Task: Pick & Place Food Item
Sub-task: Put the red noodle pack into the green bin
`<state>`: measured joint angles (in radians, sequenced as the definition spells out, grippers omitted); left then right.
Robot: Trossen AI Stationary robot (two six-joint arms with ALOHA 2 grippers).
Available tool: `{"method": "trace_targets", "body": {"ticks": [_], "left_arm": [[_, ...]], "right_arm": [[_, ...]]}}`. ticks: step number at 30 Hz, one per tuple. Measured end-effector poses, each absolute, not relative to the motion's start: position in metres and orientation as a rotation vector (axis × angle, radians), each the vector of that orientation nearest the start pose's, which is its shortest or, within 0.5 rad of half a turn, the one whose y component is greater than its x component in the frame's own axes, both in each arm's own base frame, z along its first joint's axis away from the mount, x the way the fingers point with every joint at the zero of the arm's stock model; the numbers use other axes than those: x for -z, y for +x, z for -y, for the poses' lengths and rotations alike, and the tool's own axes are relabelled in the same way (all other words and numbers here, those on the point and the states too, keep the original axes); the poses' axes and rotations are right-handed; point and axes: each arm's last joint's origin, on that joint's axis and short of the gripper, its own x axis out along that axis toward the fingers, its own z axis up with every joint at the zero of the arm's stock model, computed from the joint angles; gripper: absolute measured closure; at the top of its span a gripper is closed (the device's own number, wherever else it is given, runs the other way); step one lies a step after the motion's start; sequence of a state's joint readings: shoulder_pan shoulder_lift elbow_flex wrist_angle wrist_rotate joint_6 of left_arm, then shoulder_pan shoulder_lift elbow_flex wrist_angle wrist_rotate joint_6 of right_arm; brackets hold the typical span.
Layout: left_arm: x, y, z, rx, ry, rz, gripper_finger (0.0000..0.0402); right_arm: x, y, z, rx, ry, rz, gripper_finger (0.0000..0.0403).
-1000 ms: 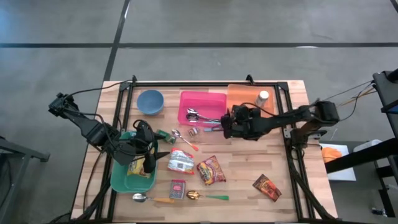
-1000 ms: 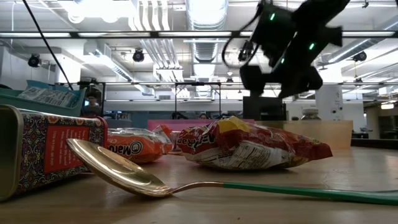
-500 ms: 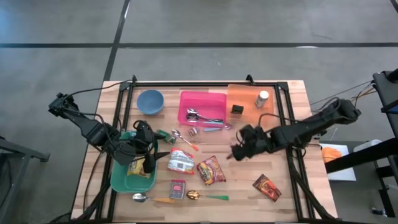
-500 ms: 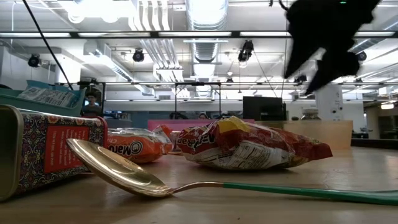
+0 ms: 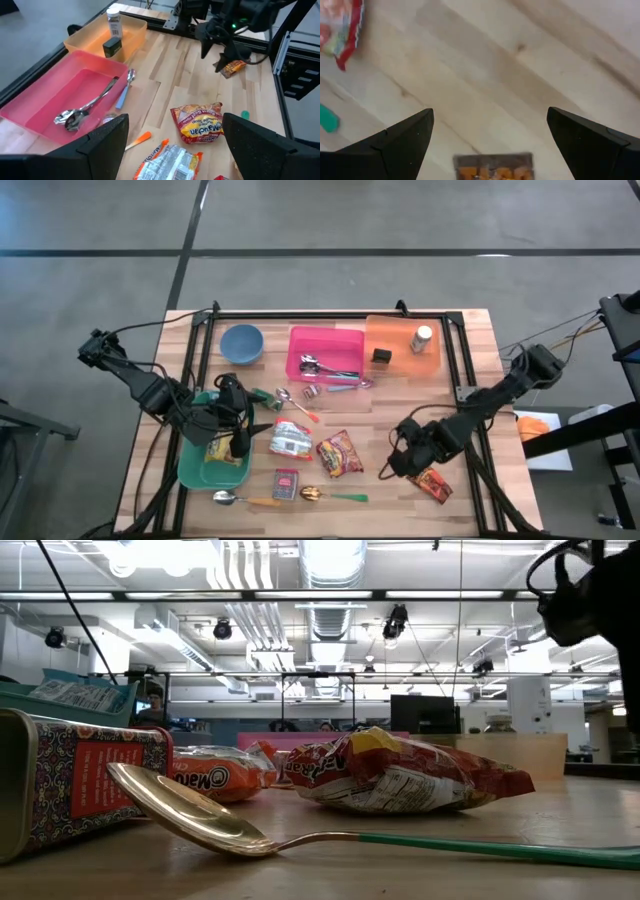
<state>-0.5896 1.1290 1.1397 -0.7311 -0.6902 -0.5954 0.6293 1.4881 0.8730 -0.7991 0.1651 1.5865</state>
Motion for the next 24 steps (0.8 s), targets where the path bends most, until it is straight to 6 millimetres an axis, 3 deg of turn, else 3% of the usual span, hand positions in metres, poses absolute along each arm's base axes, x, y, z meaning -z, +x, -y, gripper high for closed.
{"method": "trace_targets", "body": {"ticks": [8,15,24], "left_arm": [[-0.346,0.193,0.105,-0.296,-0.064,-0.499,0.0077],[-0.347,0.193,0.104,-0.326,0.007,-0.486,0.0077],[-0.346,0.193,0.104,-0.323,0.030,-0.490,0.0076]], "right_arm": [[-0.188,0.250,-0.183,0.604,0.647,-1.062,0.0017],[-0.178,0.295,-0.214,0.590,0.561,-1.020,0.0017],[-0.169,0.322,-0.237,0.397,0.240,-1.072,0.0017]]}}
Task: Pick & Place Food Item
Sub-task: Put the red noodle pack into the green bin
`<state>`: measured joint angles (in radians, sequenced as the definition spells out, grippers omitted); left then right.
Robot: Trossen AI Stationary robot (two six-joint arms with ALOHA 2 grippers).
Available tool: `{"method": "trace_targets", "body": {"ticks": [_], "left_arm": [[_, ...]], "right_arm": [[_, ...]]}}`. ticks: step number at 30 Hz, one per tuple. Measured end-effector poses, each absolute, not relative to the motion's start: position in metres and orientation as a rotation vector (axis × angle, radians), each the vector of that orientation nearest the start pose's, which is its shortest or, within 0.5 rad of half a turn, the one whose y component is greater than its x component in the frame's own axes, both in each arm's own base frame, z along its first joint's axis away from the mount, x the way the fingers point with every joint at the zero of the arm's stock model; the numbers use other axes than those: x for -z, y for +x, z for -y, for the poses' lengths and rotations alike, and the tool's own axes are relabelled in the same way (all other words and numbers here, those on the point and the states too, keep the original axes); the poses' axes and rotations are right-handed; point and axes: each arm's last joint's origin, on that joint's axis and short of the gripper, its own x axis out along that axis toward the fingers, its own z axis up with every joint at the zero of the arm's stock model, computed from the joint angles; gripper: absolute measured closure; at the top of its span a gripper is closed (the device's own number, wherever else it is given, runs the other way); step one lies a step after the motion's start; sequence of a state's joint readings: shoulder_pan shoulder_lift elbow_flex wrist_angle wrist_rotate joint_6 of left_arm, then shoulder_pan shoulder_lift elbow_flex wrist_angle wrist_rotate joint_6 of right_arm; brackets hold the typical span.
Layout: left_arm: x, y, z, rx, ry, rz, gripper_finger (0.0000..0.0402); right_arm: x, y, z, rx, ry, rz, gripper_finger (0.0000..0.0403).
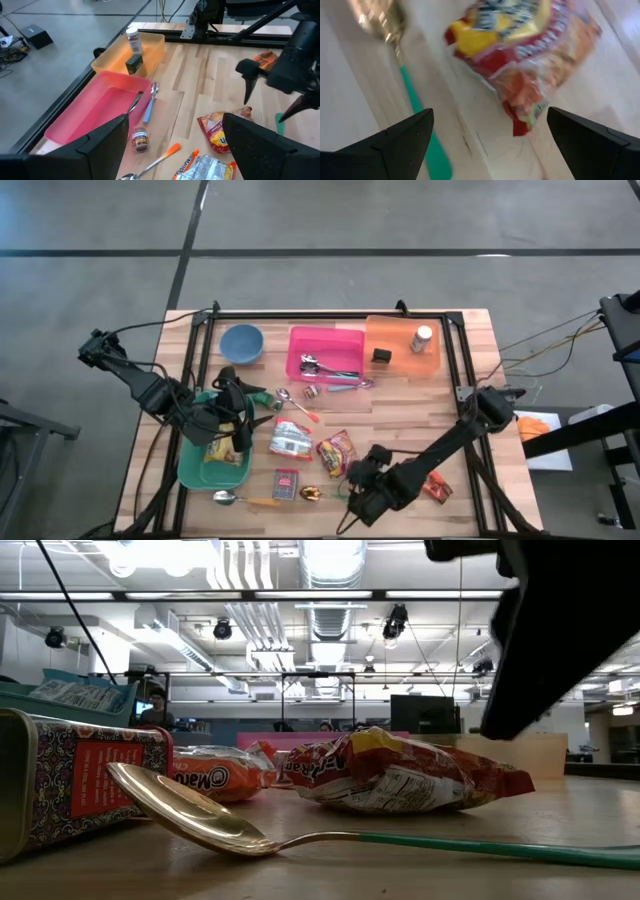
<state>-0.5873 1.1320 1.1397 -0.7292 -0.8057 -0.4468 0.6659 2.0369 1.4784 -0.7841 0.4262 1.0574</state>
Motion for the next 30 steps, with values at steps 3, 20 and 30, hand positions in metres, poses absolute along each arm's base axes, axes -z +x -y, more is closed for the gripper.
{"method": "trace_targets", "body": {"ticks": [3,20,30], "left_arm": [[-0.346,0.193,0.103,-0.336,0.038,-0.485,0.0076],[-0.347,0.194,0.103,-0.359,0.041,-0.471,0.0076],[-0.347,0.194,0.103,-0.358,0.039,-0.468,0.0076]], "right_arm": [[-0.163,0.327,-0.243,0.331,0.060,-1.098,0.0017],[-0.137,0.339,-0.257,0.349,-0.283,-1.158,0.0025],[-0.137,0.335,-0.253,0.412,-0.310,-1.133,0.0183]]}}
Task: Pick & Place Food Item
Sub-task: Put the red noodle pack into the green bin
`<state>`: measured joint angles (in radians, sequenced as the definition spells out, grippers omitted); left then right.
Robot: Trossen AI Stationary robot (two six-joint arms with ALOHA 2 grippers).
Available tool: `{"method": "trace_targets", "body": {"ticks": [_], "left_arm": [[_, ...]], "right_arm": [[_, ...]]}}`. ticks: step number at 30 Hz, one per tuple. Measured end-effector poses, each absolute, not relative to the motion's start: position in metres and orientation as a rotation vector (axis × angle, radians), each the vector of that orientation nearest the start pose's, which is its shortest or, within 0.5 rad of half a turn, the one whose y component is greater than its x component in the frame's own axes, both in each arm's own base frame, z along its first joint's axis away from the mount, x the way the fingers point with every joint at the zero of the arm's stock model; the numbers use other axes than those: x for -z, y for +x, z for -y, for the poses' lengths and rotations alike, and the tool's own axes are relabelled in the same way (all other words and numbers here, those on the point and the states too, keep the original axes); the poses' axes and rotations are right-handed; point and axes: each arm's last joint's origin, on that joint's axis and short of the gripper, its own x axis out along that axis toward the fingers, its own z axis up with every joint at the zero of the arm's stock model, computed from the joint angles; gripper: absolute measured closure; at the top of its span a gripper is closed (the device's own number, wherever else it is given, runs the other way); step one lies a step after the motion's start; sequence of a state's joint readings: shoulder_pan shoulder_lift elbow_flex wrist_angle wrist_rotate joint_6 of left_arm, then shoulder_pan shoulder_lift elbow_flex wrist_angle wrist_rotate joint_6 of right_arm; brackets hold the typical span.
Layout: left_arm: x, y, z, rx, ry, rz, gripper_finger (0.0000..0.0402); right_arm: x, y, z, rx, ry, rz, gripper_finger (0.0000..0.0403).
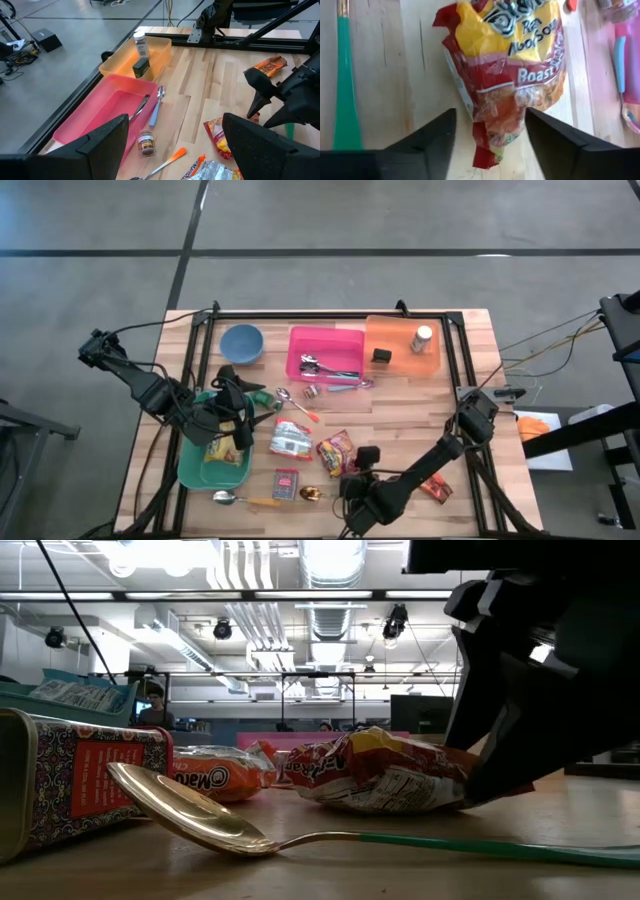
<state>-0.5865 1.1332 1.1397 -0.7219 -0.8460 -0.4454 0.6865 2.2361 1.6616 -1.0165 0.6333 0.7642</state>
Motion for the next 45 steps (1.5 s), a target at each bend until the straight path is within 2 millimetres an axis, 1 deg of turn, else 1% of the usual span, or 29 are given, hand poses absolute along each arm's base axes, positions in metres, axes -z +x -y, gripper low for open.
{"method": "trace_targets", "body": {"ticks": [3,7,19,27,33,36,40,45], "left_arm": [[-0.347,0.194,0.103,-0.358,0.039,-0.468,0.0076],[-0.347,0.194,0.103,-0.359,0.035,-0.468,0.0076],[-0.347,0.194,0.103,-0.360,0.031,-0.467,0.0076],[-0.347,0.194,0.103,-0.360,0.030,-0.467,0.0076],[-0.347,0.194,0.103,-0.362,0.022,-0.466,0.0076],[-0.347,0.194,0.103,-0.370,-0.008,-0.460,0.0076],[-0.345,0.194,0.103,-0.371,-0.007,-0.464,0.0077],[-0.323,0.194,0.104,-0.352,0.045,-0.524,0.0077]], "right_arm": [[-0.136,0.334,-0.252,0.424,-0.298,-1.132,0.0226],[-0.134,0.333,-0.251,0.432,-0.295,-1.134,0.0274],[-0.129,0.330,-0.249,0.462,-0.279,-1.136,0.0387],[-0.132,0.331,-0.250,0.455,-0.272,-1.135,0.0391],[-0.141,0.335,-0.255,0.435,-0.252,-1.117,0.0392],[-0.153,0.338,-0.262,0.399,-0.247,-1.099,0.0392],[-0.178,0.339,-0.271,0.346,-0.235,-1.067,0.0392],[-0.209,0.339,-0.276,0.315,-0.204,-1.015,0.0392]]}}
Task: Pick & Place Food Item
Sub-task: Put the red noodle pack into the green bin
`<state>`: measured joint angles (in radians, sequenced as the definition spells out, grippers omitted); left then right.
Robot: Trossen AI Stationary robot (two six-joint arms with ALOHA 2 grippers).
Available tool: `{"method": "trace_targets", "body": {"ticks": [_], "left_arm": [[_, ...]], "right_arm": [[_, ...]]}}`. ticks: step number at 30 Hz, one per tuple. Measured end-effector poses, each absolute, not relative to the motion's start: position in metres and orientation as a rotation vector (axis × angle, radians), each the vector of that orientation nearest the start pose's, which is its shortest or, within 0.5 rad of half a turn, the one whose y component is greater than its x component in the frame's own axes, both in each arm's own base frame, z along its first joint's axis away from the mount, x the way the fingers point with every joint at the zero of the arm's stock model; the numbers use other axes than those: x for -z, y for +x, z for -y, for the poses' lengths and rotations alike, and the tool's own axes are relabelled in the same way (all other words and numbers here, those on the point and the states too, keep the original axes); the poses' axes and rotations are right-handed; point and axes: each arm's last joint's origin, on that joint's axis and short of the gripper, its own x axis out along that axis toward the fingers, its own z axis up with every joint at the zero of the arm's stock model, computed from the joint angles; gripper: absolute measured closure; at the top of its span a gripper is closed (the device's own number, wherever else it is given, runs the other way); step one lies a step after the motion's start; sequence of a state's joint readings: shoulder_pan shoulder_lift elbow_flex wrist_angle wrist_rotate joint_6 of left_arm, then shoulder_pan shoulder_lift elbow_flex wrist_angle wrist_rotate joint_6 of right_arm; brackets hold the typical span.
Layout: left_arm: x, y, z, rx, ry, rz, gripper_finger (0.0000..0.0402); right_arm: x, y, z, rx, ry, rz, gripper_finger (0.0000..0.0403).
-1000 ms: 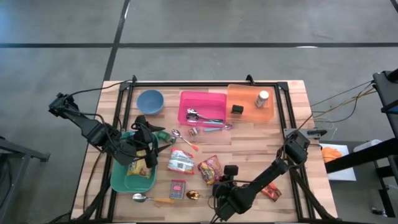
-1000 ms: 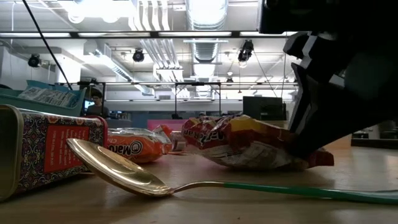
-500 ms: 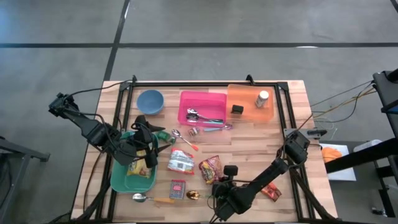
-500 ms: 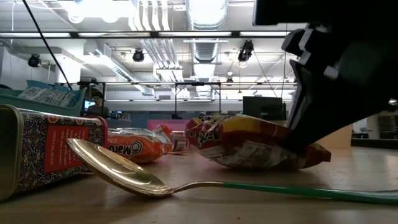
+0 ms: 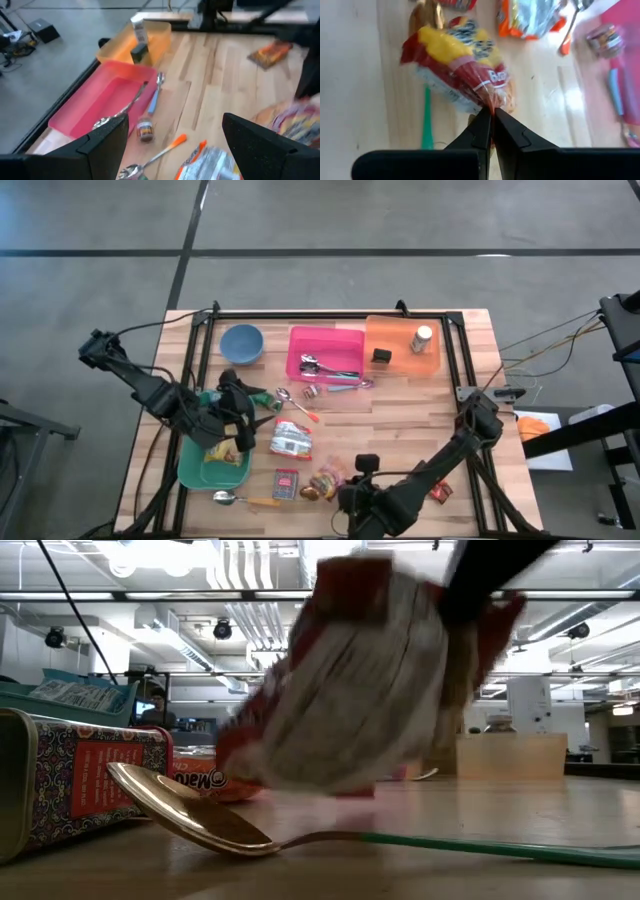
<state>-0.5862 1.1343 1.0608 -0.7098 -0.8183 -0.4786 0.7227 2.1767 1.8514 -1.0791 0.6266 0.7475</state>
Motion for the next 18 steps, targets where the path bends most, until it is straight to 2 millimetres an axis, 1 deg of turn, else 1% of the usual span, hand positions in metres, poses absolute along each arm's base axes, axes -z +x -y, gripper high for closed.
{"method": "trace_targets", "body": {"ticks": [5,9,14,18], "left_arm": [[-0.297,0.198,0.105,-0.331,0.127,-0.530,0.0077],[-0.277,0.207,0.107,-0.291,0.185,-0.434,0.0077],[-0.276,0.216,0.112,-0.160,0.364,-0.250,0.0077],[-0.278,0.217,0.114,-0.133,0.334,-0.210,0.0077]], "right_arm": [[-0.231,0.341,-0.277,0.331,-0.212,-0.984,0.0392],[-0.246,0.345,-0.274,0.384,-0.186,-0.919,0.0392],[-0.263,0.357,-0.260,0.469,-0.119,-0.848,0.0392],[-0.272,0.365,-0.248,0.529,-0.110,-0.803,0.0392]]}}
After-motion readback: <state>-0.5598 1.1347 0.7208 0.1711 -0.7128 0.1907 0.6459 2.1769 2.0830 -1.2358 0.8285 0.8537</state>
